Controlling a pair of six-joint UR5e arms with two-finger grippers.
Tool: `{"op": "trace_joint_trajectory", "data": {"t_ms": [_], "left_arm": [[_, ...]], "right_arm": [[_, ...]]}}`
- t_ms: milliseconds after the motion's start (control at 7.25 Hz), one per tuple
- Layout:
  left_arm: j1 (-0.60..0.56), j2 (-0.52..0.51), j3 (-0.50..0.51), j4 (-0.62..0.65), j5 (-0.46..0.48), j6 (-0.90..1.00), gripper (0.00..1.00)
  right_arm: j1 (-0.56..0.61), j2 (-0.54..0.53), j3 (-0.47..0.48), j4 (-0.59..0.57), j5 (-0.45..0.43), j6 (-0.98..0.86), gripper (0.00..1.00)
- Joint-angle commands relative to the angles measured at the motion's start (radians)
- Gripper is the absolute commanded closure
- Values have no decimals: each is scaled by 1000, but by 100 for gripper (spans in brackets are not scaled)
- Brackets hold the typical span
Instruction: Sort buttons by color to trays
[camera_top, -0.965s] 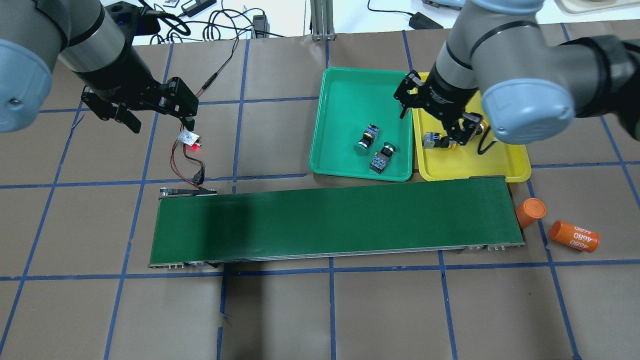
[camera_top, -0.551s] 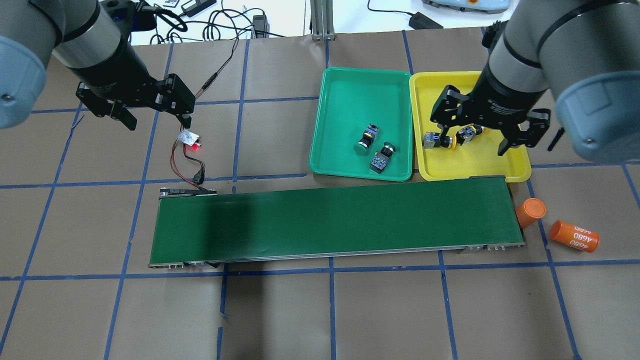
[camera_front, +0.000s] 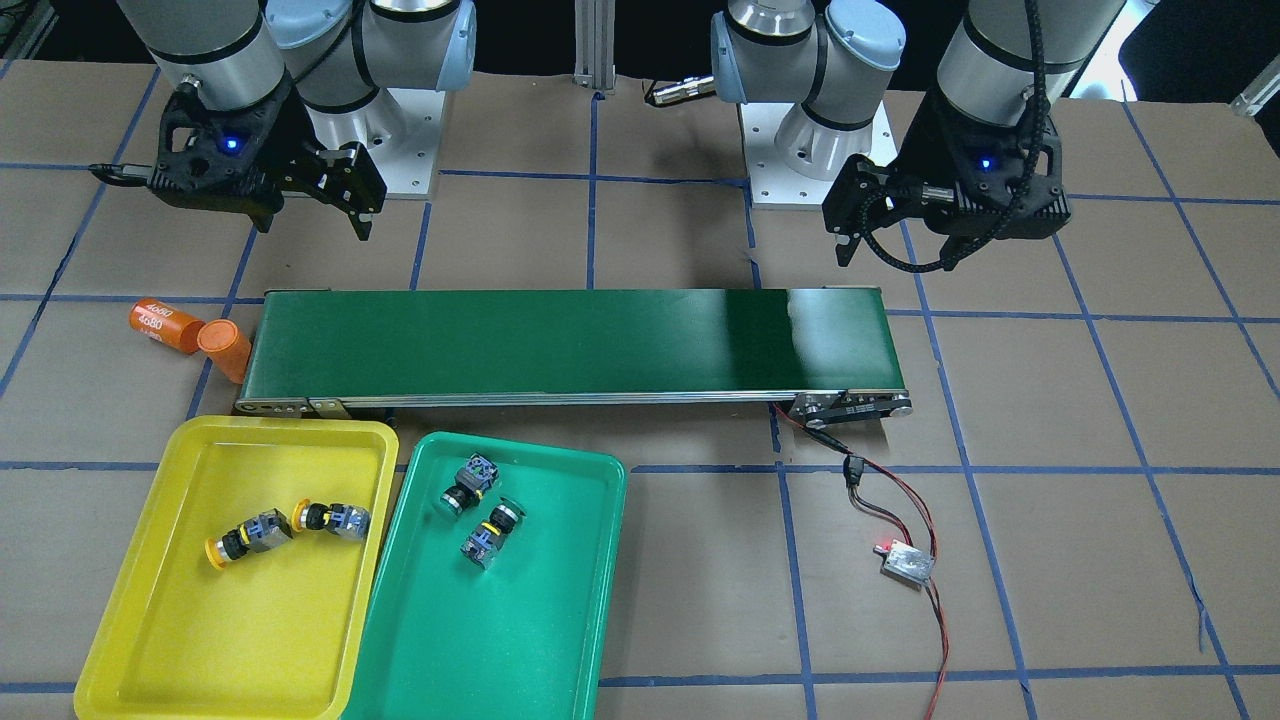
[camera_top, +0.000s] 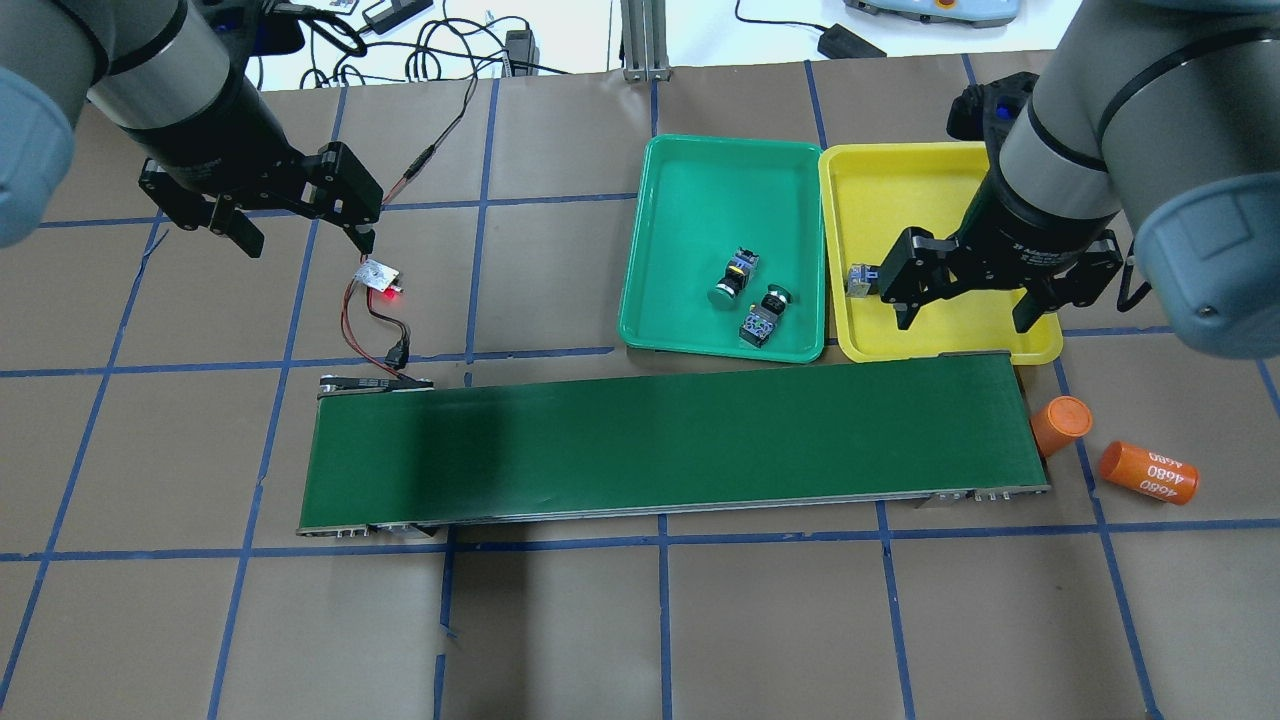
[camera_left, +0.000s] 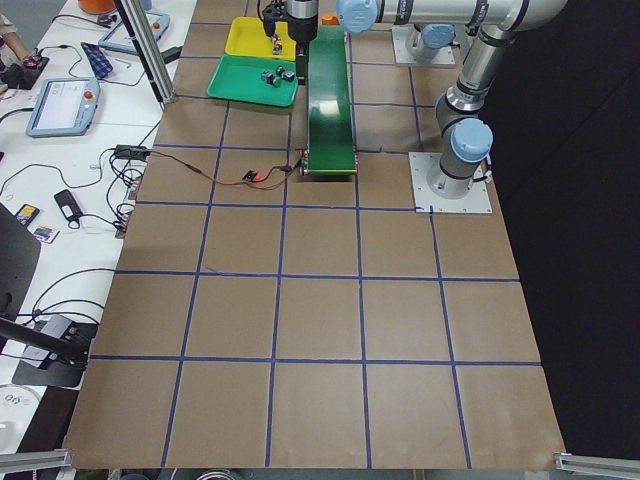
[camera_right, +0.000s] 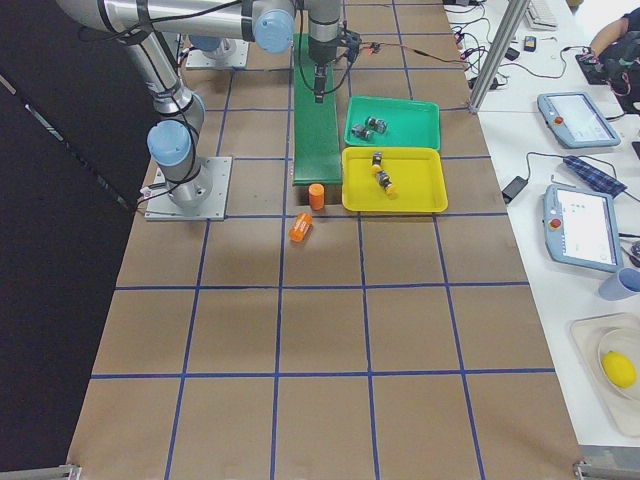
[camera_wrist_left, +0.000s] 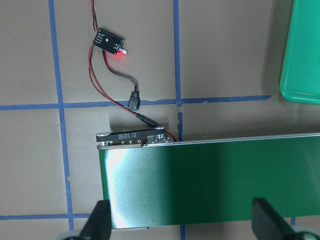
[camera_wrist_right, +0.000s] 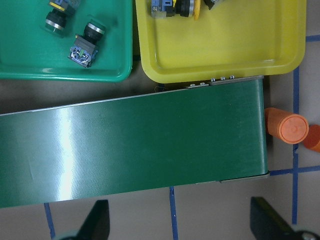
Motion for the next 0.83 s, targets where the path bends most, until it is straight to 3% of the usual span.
{"op": "trace_joint_trajectory", "data": {"t_ms": [0,689], "left_arm": [[0,4,-12,0,-7,-1,0],[-1,10,-27,11,-7,-5,0]], "right_arm": [[-7,-27,-9,17,2,-15,0],[-4,-48,3,23,-2,-38,0]]}}
